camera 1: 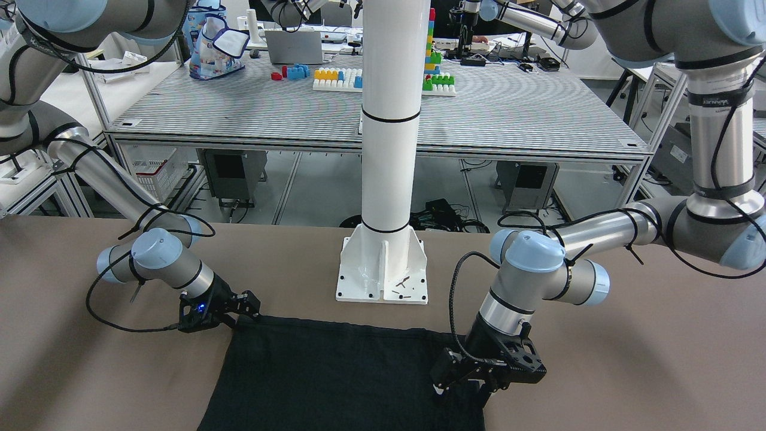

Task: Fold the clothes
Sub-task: 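Move both grippers down to the shirt's hem corners nearest the robot, then grasp the hem corners with both grippers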

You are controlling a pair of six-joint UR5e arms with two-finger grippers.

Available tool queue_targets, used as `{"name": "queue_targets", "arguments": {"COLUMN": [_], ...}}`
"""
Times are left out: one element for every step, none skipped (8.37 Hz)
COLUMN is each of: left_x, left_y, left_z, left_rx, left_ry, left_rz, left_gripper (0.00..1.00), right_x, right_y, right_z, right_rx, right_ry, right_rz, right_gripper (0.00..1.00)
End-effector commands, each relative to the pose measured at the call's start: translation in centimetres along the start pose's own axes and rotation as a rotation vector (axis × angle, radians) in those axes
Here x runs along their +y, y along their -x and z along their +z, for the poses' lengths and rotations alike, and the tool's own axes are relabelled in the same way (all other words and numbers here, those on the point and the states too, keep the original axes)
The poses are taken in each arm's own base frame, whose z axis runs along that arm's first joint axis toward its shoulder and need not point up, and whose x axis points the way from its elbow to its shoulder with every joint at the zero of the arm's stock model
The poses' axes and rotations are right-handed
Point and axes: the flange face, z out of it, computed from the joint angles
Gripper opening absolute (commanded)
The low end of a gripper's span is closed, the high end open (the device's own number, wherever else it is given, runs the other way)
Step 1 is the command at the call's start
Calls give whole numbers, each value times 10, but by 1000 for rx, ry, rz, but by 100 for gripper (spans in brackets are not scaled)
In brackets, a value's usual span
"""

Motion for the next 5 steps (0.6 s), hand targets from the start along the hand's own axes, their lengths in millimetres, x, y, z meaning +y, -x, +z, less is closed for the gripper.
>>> {"name": "queue_targets", "arguments": {"left_x": [0,0,0,0,0], "left_y": [1,1,2,1,0], "left_z": [1,2,3,2,0], "left_rx": [-2,-5,-6,-5,0], "left_ry": [-2,-2,0,3,1], "left_rz": [0,1,6,5,6], "left_gripper": [100,100,100,100,100], "right_x": [1,1,1,1,2], "right_y": [0,1,3,4,10], "right_z": [1,0,-1,-2,-9], "right_rx": [-1,-2,-6,-9,-25], "right_ry": [0,0,0,-1,-1], "right_rz": [-2,-3,-5,-4,-8], "right_gripper": [0,0,0,0,0]}}
